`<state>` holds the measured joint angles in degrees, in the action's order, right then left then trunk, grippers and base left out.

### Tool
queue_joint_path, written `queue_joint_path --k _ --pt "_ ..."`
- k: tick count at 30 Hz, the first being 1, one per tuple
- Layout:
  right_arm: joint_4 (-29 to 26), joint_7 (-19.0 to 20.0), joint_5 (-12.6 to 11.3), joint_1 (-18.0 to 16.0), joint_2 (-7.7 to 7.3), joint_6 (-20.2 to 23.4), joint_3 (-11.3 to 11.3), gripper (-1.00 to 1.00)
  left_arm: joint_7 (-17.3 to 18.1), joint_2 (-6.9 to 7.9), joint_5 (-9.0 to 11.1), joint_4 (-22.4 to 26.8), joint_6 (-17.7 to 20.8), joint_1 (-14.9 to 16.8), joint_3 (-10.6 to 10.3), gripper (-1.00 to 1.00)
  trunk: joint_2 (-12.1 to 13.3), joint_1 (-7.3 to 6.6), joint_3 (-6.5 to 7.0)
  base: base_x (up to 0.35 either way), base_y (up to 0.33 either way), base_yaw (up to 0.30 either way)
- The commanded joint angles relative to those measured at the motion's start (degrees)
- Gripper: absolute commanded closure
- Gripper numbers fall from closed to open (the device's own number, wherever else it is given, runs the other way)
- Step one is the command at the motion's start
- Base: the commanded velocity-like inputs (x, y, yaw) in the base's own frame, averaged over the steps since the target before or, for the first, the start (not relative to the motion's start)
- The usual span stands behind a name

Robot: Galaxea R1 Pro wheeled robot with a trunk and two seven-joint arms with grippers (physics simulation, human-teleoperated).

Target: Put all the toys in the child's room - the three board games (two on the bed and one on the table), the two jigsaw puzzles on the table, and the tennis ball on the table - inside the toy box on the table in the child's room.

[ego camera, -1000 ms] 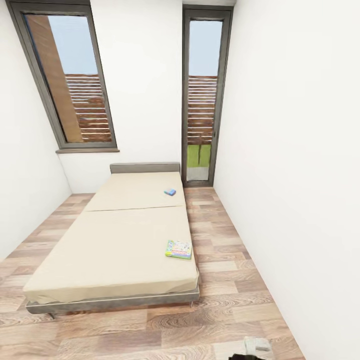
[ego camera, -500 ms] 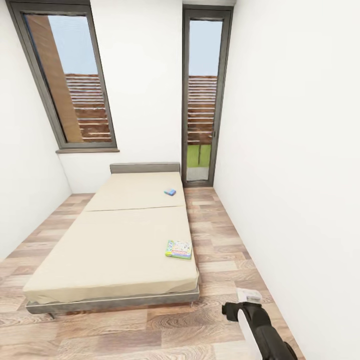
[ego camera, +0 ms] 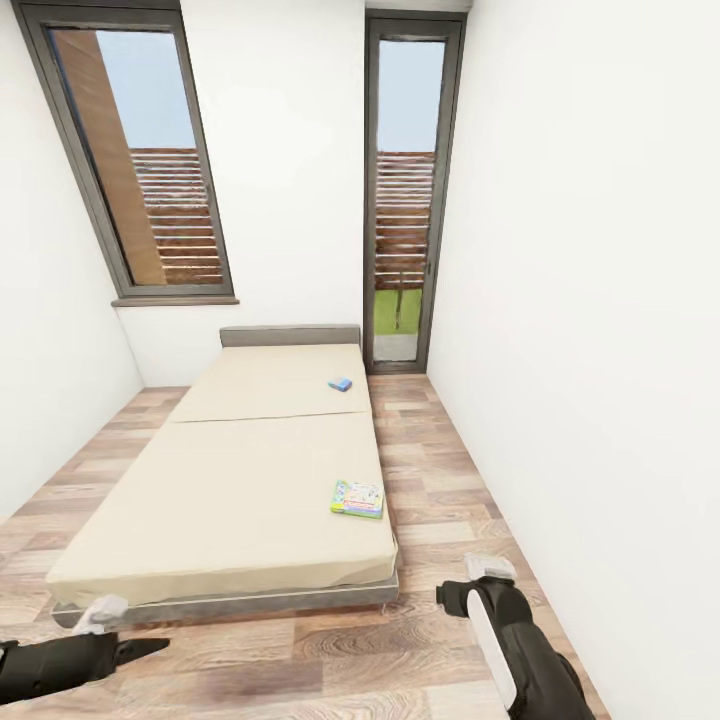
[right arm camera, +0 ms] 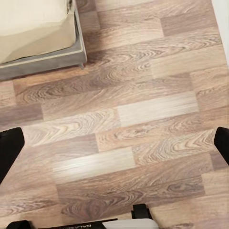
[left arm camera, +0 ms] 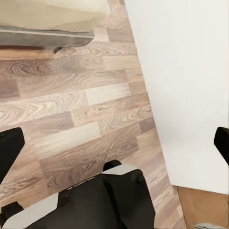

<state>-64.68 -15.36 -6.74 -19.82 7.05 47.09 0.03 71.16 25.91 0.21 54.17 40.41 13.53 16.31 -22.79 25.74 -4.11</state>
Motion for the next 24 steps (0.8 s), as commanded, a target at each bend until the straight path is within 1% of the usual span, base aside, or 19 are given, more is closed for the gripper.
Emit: queue_joint_path --k 1,3,4,9,14,18,19,24 --pt "-0.3 -0.48 -0.66 -0.57 0.22 0.67 0.0 -1.0 1.81 0.2 -0.03 0.61 1.14 0.43 1.22 -1.0 -0.13 0.04 -0.14 0.0 0.0 0.0" --pt "-0.61 -0.44 -0.78 -1.5 0.61 1.54 -0.01 -1.0 4.46 0.48 -0.11 1.47 2.28 1.12 3.03 -1.0 -0.13 0.04 -0.14 0.0 0.0 0.0" --pt "-0.8 -0.47 -0.83 -2.29 1.04 2.13 0.0 -1.0 6.36 0.64 -0.23 2.04 3.24 1.63 4.25 -1.0 -0.13 0.04 -0.14 0.0 0.0 0.0" --pt "-1.16 -0.62 -0.82 -4.22 2.1 3.07 0.09 -1.0 8.24 0.81 -0.56 2.7 4.38 2.31 5.86 -1.0 -0.13 0.04 -0.14 0.0 0.0 0.0" --pt "-0.93 -0.59 -0.88 -4.9 2.39 3.04 0.12 -1.0 7.76 0.58 -0.69 2.97 4.67 2.49 6.1 -1.0 -0.13 0.04 -0.14 0.0 0.0 0.0" --pt "0.45 -0.59 -0.94 -5.12 2.42 2.62 0.08 -1.0 6.1 0.35 -0.69 3.02 4.73 2.53 6.1 -1.0 -0.13 0.04 -0.14 0.0 0.0 0.0" --pt "0.82 -0.62 -0.8 -5.16 2.4 2.66 0.11 -1.0 5.48 0.29 -0.68 3.03 4.75 2.54 6.1 -1.0 -0.13 0.04 -0.14 0.0 0.0 0.0" --pt "1.18 -0.6 -0.38 -5.23 1.97 2.85 0.14 -1.0 4.64 0.18 -0.56 3.05 4.76 2.55 6.17 -1.0 -0.13 0.04 -0.14 0.0 0.0 0.0"
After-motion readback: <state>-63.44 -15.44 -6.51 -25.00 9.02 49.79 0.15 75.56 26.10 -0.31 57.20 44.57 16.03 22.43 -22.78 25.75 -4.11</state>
